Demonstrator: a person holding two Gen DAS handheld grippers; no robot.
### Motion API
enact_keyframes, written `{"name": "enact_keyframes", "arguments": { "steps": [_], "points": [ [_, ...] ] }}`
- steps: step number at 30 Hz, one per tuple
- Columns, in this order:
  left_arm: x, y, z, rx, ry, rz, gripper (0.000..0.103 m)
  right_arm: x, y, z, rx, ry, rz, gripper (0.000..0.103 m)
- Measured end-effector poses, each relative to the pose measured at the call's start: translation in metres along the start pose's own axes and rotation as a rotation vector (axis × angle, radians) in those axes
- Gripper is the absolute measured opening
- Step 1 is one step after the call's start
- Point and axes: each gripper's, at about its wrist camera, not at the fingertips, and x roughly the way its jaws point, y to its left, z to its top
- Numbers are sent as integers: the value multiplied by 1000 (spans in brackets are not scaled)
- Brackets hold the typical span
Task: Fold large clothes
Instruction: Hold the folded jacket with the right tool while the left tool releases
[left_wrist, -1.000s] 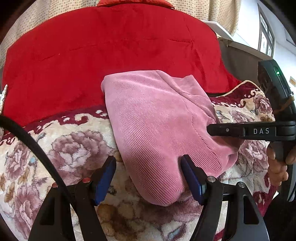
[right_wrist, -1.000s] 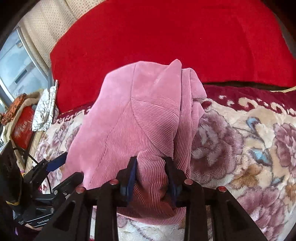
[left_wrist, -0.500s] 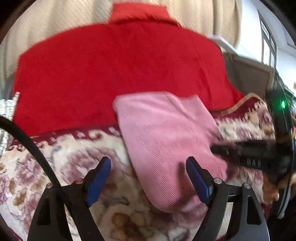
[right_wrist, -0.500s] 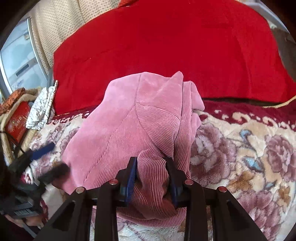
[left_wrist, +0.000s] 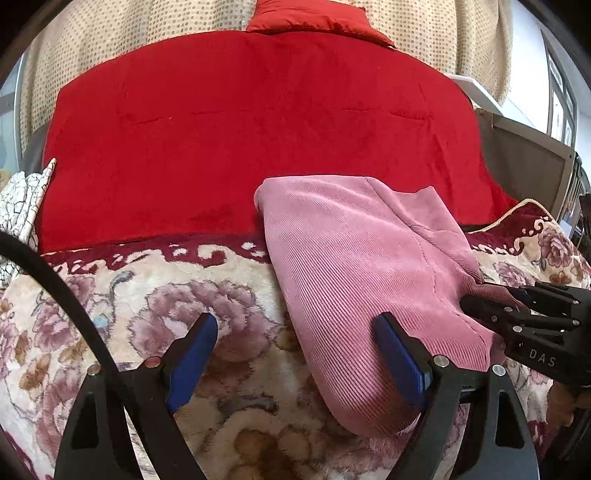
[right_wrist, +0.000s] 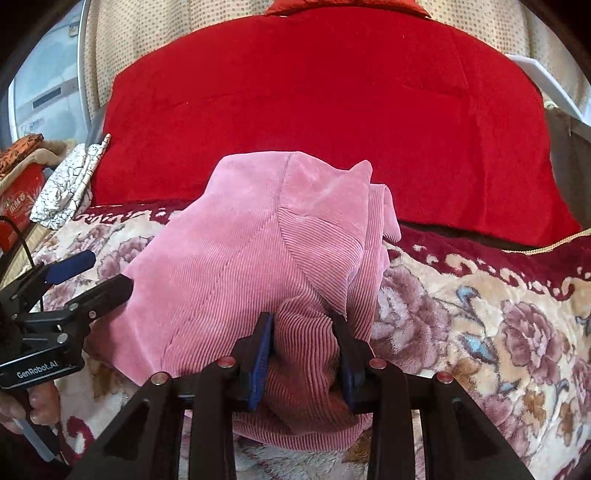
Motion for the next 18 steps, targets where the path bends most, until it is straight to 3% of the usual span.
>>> {"name": "enact_keyframes", "arguments": {
  "steps": [15,18],
  "points": [
    [2,-1,-1,-1,1,-1,88,1,1,-1,-12,-6,-15,36],
    [5,0,-3,-13,13,15,93,1,2,-1,-18,-9,-26,36]
  ]
}}
